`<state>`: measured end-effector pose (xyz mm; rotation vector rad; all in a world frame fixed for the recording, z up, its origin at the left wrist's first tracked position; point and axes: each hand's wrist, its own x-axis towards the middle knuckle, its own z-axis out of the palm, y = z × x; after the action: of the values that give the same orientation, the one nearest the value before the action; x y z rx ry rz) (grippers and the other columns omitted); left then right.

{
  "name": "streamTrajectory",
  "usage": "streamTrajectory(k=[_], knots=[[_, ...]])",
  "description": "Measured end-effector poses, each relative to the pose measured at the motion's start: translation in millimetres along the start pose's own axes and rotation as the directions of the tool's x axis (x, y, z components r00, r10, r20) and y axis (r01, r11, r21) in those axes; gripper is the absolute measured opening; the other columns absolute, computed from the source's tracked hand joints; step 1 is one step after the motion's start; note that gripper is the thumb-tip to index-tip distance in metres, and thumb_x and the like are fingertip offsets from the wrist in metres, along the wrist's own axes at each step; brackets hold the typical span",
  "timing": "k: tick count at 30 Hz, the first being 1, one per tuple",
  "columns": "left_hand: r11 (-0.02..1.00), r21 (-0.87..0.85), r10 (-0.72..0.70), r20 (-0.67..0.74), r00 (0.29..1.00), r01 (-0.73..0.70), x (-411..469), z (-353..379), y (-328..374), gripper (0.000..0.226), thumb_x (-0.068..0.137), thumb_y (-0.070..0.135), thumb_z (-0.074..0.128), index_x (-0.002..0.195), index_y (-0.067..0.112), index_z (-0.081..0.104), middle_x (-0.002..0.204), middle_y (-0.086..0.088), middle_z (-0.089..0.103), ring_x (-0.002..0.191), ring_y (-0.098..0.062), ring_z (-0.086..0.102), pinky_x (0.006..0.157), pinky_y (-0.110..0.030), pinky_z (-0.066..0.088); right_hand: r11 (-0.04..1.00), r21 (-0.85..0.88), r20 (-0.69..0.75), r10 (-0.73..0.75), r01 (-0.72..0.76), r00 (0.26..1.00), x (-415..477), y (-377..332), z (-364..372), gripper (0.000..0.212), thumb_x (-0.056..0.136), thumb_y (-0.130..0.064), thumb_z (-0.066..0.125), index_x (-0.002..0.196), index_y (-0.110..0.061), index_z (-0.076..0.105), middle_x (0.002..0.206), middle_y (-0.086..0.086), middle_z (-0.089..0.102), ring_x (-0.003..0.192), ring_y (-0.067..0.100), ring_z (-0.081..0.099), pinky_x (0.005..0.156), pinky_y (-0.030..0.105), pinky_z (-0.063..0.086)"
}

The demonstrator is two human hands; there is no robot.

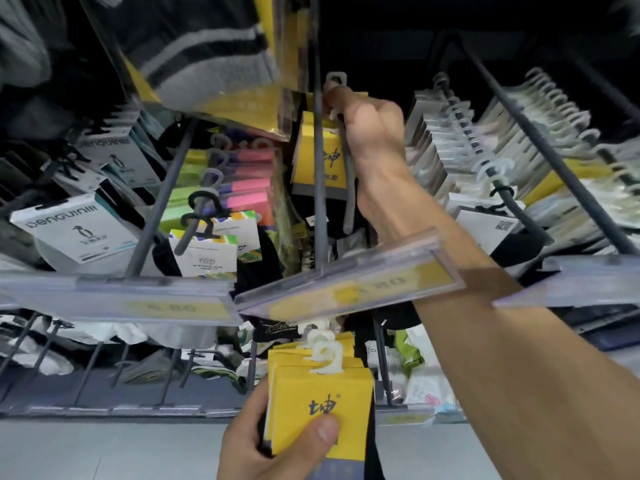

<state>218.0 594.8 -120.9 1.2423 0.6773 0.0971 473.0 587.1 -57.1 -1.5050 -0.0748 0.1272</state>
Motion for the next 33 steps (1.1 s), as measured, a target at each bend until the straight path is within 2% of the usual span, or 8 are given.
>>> streamTrajectory(k=[9,16,21,26,27,28,29,33], knots=[[0.999,0.039,0.022,-0.04,0.999,-0.021,-1,-8,-4,0.086,0.003,0.058,0.09,0.083,0.029,0.081,0.071,-0.009,0.077,0.058,-0.016,0.073,0.047,-0.014,0.051,0.995,-0.094,0.002,-0.019,0.02,1.0,-13,6,16,0.045,0.098,-0.033,0.057,0.089,0.01,0.066,0.071,0.007,0.052,0.067,0.015,0.052,0.062,0.029,0.037],[0.998,0.05,0.05,-0.113,0.992,-0.044,-6,-13,-4,0.041,0.04,0.025,0.082,0.076,0.043,0.078,0.069,-0.005,0.077,0.055,-0.01,0.071,0.047,-0.011,0.05,0.996,-0.074,0.023,-0.054,0.056,0.998,-14,9,10,0.043,0.099,-0.036,0.056,0.06,-0.015,0.054,0.056,-0.004,0.048,0.054,0.007,0.046,0.056,0.022,0.035],[0.998,0.037,0.062,-0.142,0.988,-0.057,-14,-23,-3,0.046,0.028,0.041,0.075,0.075,0.044,0.078,0.067,-0.001,0.076,0.054,-0.007,0.07,0.046,-0.01,0.049,0.991,0.031,-0.045,-0.129,0.131,0.991,-31,21,9,0.036,0.101,-0.021,0.052,0.065,-0.02,0.055,0.047,-0.017,0.052,0.045,-0.007,0.044,0.048,0.01,0.034],[0.998,0.037,0.059,-0.122,0.991,-0.054,-18,-33,-6,0.047,0.029,0.042,0.075,0.076,0.044,0.078,0.069,-0.001,0.077,0.056,-0.007,0.071,0.048,-0.009,0.05,0.982,0.077,-0.127,-0.161,0.171,0.979,-45,25,9,0.032,0.104,-0.02,0.049,0.085,0.002,0.062,0.086,-0.011,0.041,0.061,-0.006,0.025,0.056,0.007,0.035],[0.998,0.029,0.057,-0.122,0.991,-0.054,-19,-36,-7,0.047,0.029,0.042,0.075,0.076,0.044,0.078,0.07,-0.002,0.077,0.057,-0.008,0.072,0.048,-0.01,0.05,0.986,0.059,-0.135,-0.147,0.156,0.98,-48,27,7,0.03,0.104,-0.023,0.049,0.093,0.001,0.063,0.121,0.014,0.051,0.104,-0.01,0.033,0.061,0.004,0.037],[0.998,0.022,0.058,-0.124,0.991,-0.055,-20,-38,-8,0.048,0.029,0.043,0.075,0.077,0.043,0.078,0.071,-0.003,0.077,0.058,-0.009,0.072,0.048,-0.01,0.05,0.989,0.031,-0.137,-0.14,0.145,0.981,-53,28,3,0.027,0.104,-0.028,0.049,0.1,-0.006,0.063,0.089,-0.006,0.066,0.076,-0.021,0.055,0.066,0.002,0.038],[0.998,0.017,0.06,-0.126,0.99,-0.058,-21,-40,-10,0.048,0.03,0.043,0.075,0.077,0.043,0.078,0.071,-0.003,0.077,0.059,-0.01,0.073,0.048,-0.01,0.051,0.99,-0.014,-0.136,-0.141,0.14,0.981,-61,29,-1,0.024,0.104,-0.032,0.049,0.107,-0.012,0.062,0.097,-0.014,0.064,0.082,-0.024,0.053,0.072,0.0,0.038],[0.997,0.005,0.074,-0.135,0.988,-0.074,-24,-45,-13,0.048,0.032,0.046,0.076,0.08,0.043,0.077,0.075,-0.001,0.078,0.062,-0.008,0.073,0.052,-0.009,0.051,0.99,-0.031,-0.116,-0.138,0.135,0.984,-104,36,-21,0.036,0.101,-0.034,0.052,0.132,-0.016,0.055,0.136,-0.002,0.057,0.126,0.006,0.051,0.105,0.022,0.042]])
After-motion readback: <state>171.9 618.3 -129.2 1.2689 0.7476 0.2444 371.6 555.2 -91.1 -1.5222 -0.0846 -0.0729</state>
